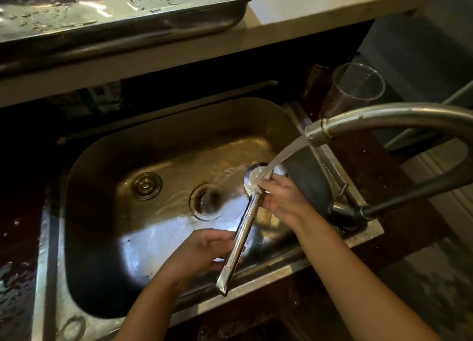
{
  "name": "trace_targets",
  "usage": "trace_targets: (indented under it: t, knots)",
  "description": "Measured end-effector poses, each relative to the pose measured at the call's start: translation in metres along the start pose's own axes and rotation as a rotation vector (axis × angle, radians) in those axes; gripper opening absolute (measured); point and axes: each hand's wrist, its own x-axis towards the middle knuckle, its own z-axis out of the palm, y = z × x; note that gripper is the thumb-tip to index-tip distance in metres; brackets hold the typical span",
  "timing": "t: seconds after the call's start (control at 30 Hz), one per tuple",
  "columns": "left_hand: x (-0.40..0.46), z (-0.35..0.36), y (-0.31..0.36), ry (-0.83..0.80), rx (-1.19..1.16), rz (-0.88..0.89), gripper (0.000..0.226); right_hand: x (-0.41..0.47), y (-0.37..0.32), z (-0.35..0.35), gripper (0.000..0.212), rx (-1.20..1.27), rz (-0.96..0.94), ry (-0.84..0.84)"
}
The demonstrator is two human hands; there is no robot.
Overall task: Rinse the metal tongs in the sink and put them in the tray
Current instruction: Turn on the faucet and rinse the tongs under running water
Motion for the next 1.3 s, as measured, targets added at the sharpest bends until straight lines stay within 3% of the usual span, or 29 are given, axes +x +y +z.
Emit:
trace_targets:
  t: [0.13, 0.23, 0.3, 0.43, 0.5, 0.63, 0.67, 0.73, 0.87, 0.93, 1.13, 1.3]
  knots:
    - [0.0, 0.007, -0.009, -0.003, -0.129, -0.024, 0.019, 0.001, -0.001, -0.004, 0.007, 0.046, 0.063, -0.05]
    - [-0.001, 0.013, -0.013, 0.033, -0.133, 0.0, 0.018, -0.001, -0.001, -0.007, 0.039, -0.139, 0.072, -0.042]
    - [-0.001, 0.016, -0.015, 0.038, -0.115, 0.017, 0.018, -0.001, -0.003, -0.003, 0.051, -0.333, 0.015, 0.05]
    - [-0.002, 0.019, -0.02, 0.074, -0.071, 0.028, 0.018, 0.005, -0.017, 0.003, 0.022, -0.477, -0.288, 0.296]
    - [-0.001, 0.019, -0.021, 0.107, -0.052, 0.053, 0.018, 0.006, -0.025, 0.002, 0.029, -0.493, -0.327, 0.296]
    - [0.001, 0.022, -0.017, 0.144, -0.076, 0.083, 0.018, 0.001, -0.02, 0.005, 0.025, -0.466, -0.166, 0.141]
    - [0.002, 0.022, -0.016, 0.141, -0.094, 0.093, 0.02, -0.001, -0.016, 0.005, 0.03, -0.416, -0.13, 0.091]
    - [0.002, 0.022, -0.014, 0.125, -0.121, 0.116, 0.024, -0.002, -0.007, 0.004, 0.018, -0.249, -0.111, 0.049]
    - [0.004, 0.02, -0.011, 0.114, -0.119, 0.1, 0.019, -0.003, -0.003, 0.004, 0.012, -0.208, -0.173, 0.168]
    - [0.011, 0.021, -0.004, 0.088, -0.069, 0.112, 0.014, -0.004, -0.004, 0.007, 0.005, -0.262, -0.219, 0.165]
    - [0.052, 0.016, 0.052, 0.14, 0.035, 0.26, 0.019, -0.004, -0.022, 0.026, 0.012, -0.241, -0.326, 0.156]
    - [0.053, -0.001, 0.05, -0.004, -0.065, 0.219, 0.015, -0.001, -0.052, 0.028, 0.016, -0.164, -0.427, 0.136]
